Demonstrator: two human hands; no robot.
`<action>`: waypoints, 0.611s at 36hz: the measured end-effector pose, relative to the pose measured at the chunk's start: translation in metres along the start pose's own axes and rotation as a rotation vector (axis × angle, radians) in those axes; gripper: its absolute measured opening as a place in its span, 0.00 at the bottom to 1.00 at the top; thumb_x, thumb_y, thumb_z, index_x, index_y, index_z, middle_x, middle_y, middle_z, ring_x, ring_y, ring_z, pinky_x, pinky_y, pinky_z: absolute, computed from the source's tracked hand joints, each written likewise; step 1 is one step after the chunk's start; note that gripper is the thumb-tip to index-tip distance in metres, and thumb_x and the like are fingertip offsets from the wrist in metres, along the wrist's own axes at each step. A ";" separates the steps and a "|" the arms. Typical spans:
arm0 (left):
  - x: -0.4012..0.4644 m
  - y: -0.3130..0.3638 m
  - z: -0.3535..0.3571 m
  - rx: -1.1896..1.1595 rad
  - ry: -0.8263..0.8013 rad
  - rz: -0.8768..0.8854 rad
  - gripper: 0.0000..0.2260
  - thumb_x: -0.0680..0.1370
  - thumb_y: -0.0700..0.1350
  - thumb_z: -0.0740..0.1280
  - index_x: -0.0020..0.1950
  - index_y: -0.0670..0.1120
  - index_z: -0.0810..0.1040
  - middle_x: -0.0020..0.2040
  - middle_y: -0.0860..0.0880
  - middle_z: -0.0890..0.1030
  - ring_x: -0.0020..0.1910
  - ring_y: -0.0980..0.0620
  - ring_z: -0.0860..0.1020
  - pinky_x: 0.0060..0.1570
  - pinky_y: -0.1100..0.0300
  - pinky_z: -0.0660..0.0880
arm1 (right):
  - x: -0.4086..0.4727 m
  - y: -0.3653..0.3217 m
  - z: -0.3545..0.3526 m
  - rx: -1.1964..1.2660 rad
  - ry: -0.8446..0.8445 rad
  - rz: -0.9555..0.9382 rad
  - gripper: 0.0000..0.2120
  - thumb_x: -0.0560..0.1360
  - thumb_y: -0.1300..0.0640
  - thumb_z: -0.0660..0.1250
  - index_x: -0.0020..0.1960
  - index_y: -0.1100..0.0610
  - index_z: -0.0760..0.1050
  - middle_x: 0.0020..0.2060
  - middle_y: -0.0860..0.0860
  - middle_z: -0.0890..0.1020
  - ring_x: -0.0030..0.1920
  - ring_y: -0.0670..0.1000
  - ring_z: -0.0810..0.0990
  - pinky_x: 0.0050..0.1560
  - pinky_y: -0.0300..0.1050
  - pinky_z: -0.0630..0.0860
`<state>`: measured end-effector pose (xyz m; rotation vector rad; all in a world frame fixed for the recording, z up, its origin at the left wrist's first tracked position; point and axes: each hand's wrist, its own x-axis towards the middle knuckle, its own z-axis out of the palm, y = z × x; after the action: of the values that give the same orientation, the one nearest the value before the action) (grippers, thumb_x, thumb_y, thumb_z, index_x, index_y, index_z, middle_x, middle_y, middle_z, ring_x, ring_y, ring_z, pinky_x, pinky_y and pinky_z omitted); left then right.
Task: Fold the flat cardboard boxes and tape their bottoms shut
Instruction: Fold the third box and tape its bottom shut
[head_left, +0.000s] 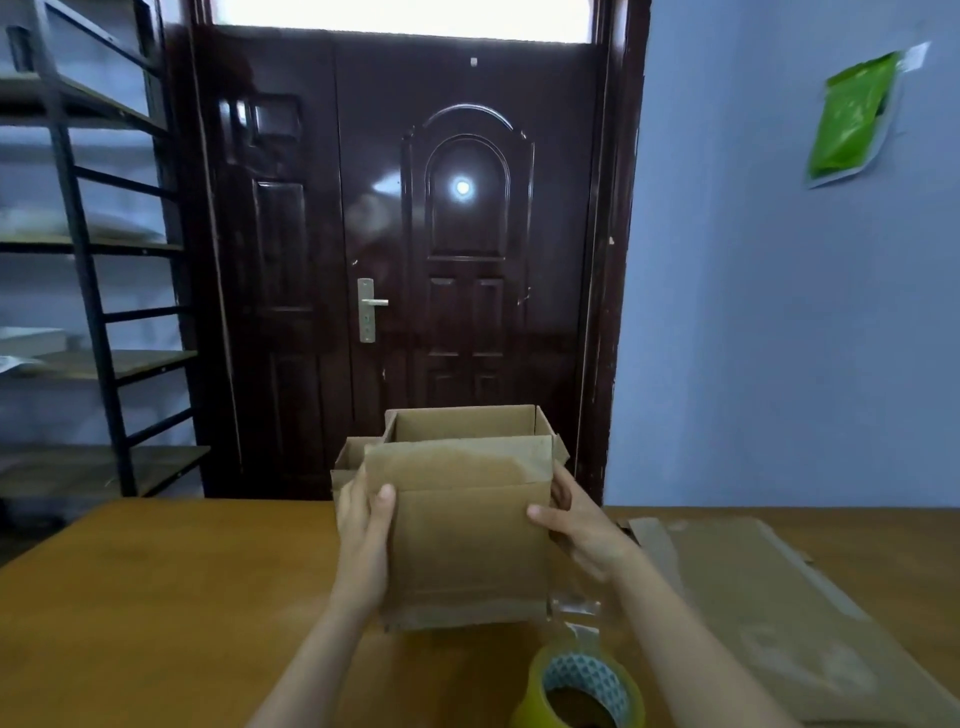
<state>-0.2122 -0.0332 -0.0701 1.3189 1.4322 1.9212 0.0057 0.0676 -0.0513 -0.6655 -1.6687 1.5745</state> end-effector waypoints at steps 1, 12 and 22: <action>-0.004 -0.006 0.001 0.008 0.007 0.001 0.34 0.68 0.70 0.54 0.72 0.58 0.61 0.67 0.50 0.66 0.67 0.49 0.66 0.69 0.42 0.63 | -0.001 0.007 -0.002 0.008 0.002 0.013 0.59 0.52 0.47 0.84 0.76 0.49 0.56 0.70 0.51 0.69 0.69 0.52 0.69 0.68 0.57 0.68; -0.001 -0.037 0.000 0.198 -0.013 0.232 0.22 0.70 0.76 0.52 0.60 0.73 0.70 0.64 0.58 0.68 0.66 0.58 0.64 0.62 0.63 0.61 | -0.014 0.026 -0.002 0.012 0.071 0.089 0.42 0.52 0.41 0.82 0.61 0.48 0.69 0.55 0.50 0.80 0.53 0.49 0.81 0.47 0.43 0.79; 0.015 -0.020 0.005 0.083 -0.101 0.198 0.25 0.63 0.77 0.60 0.49 0.64 0.78 0.67 0.50 0.68 0.60 0.74 0.67 0.48 0.81 0.67 | 0.001 0.025 0.005 0.066 0.216 -0.093 0.42 0.52 0.35 0.78 0.63 0.40 0.70 0.62 0.49 0.76 0.60 0.52 0.77 0.56 0.52 0.78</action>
<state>-0.2198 -0.0112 -0.0814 1.6266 1.3903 1.9023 -0.0020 0.0682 -0.0758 -0.6878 -1.4622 1.4314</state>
